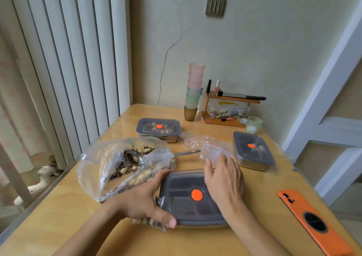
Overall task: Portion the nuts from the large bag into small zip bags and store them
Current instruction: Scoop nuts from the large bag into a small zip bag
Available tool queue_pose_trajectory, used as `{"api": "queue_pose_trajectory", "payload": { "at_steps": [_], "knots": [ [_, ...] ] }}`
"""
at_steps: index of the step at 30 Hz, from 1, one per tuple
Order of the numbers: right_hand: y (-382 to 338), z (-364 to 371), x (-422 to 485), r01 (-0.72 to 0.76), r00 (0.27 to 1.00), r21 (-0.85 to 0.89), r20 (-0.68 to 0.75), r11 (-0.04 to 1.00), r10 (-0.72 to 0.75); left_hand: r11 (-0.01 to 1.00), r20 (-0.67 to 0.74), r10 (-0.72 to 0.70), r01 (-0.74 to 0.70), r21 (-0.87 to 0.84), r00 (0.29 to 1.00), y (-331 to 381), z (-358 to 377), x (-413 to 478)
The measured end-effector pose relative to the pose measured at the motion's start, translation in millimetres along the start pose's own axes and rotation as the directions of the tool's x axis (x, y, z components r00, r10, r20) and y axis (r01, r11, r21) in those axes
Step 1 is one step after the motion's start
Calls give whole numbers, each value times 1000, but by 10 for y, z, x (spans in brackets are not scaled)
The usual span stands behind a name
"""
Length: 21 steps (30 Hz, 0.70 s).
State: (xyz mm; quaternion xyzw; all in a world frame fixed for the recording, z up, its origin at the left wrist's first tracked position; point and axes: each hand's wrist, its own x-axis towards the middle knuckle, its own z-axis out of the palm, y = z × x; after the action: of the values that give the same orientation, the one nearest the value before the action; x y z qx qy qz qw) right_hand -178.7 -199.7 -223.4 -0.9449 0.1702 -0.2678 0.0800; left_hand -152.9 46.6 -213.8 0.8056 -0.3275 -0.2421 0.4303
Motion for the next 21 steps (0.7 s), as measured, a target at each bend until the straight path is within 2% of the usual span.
{"api": "queue_pose_trajectory", "payload": {
  "at_steps": [3,6,9,11,13,15,17,19,21],
  "knots": [
    [11,-54,2,-4,998,7,-66,1000,4,992,12,54,-53,-113,998,-11,30,-13],
    [25,-187,48,-7,992,181,-123,983,30,979,-25,128,-131,-156,991,-80,14,-60],
    [82,-408,196,-2,991,422,-123,907,59,985,-171,78,-102,-138,982,-81,-33,-126],
    [170,-510,345,-137,983,538,-27,832,179,973,-317,19,-90,-211,948,-15,-44,-146],
    [338,-445,517,-353,925,625,118,697,362,946,-453,-53,-100,-308,890,46,-23,-109],
    [533,-225,668,-528,817,704,267,475,512,931,-564,-96,-127,-342,820,150,15,-40],
    [654,1,706,-645,696,712,400,276,596,918,-613,-130,-139,-372,780,302,80,54],
    [697,171,684,-671,634,724,449,160,629,892,-566,-162,-125,-434,809,431,152,176],
    [697,265,645,-642,628,759,440,108,642,893,-486,-174,-70,-444,856,472,222,309]
  ]
}}
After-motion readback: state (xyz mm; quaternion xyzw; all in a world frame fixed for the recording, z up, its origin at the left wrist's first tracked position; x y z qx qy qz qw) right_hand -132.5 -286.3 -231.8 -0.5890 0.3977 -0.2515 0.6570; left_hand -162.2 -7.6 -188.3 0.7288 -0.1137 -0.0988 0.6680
